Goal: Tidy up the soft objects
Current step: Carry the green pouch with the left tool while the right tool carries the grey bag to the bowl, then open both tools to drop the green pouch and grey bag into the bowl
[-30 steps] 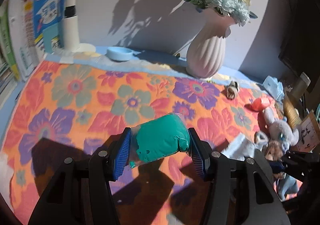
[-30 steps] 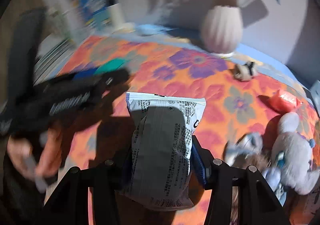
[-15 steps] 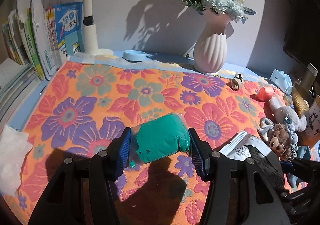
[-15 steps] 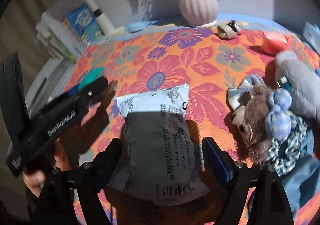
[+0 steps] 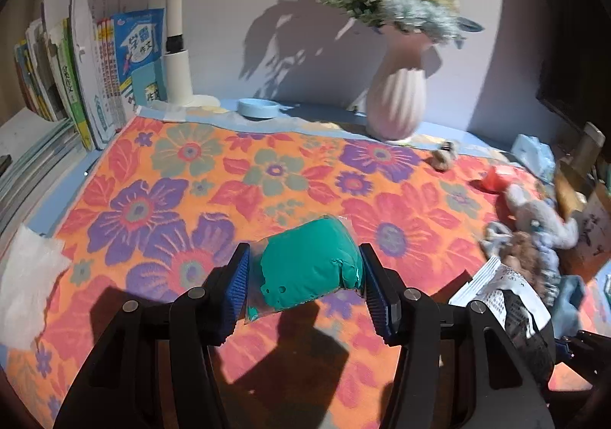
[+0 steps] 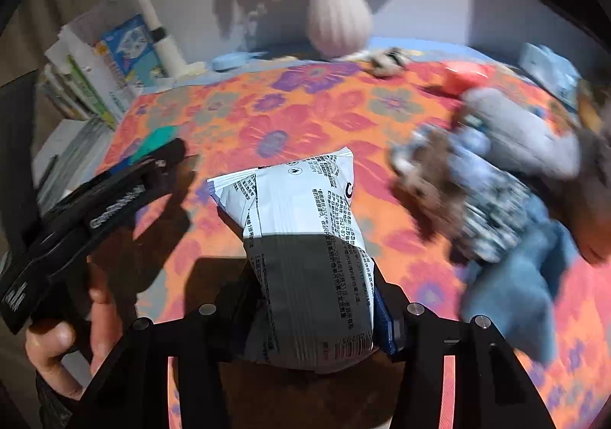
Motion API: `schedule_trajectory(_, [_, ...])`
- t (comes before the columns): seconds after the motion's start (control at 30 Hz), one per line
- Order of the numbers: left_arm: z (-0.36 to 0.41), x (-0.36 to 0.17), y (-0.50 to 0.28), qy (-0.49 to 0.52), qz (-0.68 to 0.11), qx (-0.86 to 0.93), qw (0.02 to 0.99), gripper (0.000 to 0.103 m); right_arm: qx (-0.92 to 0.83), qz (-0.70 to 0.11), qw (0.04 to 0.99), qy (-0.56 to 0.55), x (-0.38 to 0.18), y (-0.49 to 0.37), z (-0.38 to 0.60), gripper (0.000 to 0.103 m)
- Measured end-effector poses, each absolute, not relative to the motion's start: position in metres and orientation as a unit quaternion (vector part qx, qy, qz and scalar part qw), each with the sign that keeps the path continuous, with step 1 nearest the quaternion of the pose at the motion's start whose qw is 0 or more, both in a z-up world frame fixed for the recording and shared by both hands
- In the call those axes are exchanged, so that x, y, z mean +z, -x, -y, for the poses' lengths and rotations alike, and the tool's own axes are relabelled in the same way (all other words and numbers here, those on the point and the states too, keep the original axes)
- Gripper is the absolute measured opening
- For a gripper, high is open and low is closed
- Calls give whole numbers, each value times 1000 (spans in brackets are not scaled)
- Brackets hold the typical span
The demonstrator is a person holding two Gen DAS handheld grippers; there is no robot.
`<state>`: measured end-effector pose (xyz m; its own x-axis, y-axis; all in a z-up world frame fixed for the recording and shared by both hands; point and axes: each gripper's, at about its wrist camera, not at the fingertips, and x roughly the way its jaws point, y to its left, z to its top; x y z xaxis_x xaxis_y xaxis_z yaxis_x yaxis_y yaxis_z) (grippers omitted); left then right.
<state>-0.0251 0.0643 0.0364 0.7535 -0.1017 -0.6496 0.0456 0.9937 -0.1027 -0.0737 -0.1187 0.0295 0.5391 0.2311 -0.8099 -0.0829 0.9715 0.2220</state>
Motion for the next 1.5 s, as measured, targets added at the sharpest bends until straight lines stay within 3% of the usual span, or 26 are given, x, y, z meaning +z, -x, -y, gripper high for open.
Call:
schedule_trajectory(0.4, [26, 86, 77, 51, -320, -136, 936, 53, 6, -397, 900, -178, 84, 135, 223, 51])
schedule_trajectory(0.83, [157, 112, 120, 11, -335, -303, 892, 53, -93, -361, 878, -300, 81, 187, 356, 51])
schedule_trajectory(1.5, [295, 132, 149, -37, -335, -413, 846, 52, -160, -293, 863, -379, 86, 226, 484, 51])
